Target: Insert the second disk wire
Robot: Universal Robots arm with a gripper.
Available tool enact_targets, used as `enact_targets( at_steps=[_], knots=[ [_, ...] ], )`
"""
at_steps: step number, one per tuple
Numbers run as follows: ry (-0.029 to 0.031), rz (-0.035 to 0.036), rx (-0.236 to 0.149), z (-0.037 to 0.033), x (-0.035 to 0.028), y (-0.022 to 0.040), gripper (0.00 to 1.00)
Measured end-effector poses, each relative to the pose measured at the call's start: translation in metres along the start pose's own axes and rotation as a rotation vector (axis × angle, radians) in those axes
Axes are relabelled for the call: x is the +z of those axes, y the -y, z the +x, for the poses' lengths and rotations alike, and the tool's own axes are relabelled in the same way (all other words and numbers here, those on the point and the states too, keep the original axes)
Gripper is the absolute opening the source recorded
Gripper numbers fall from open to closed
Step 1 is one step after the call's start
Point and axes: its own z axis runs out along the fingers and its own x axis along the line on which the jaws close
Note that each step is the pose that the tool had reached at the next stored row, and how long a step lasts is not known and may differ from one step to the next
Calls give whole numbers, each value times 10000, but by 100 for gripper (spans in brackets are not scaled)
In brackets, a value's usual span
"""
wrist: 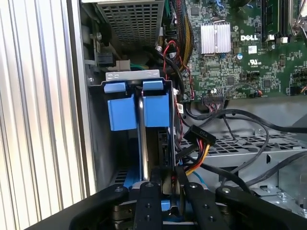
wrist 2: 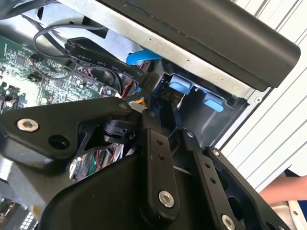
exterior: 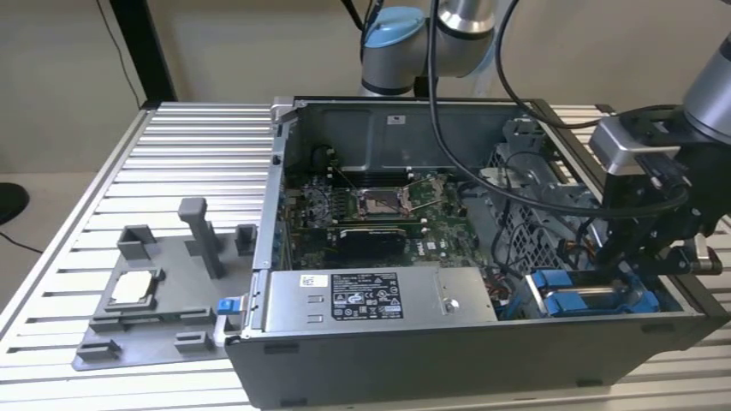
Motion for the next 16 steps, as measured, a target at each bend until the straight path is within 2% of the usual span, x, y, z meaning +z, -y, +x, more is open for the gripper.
enact_targets(
  at_steps=[8,16],
  knots=[
    [7,-1,1,-5,-190,4,100],
    [9,-1,4,-8,-302,5,100]
  ],
)
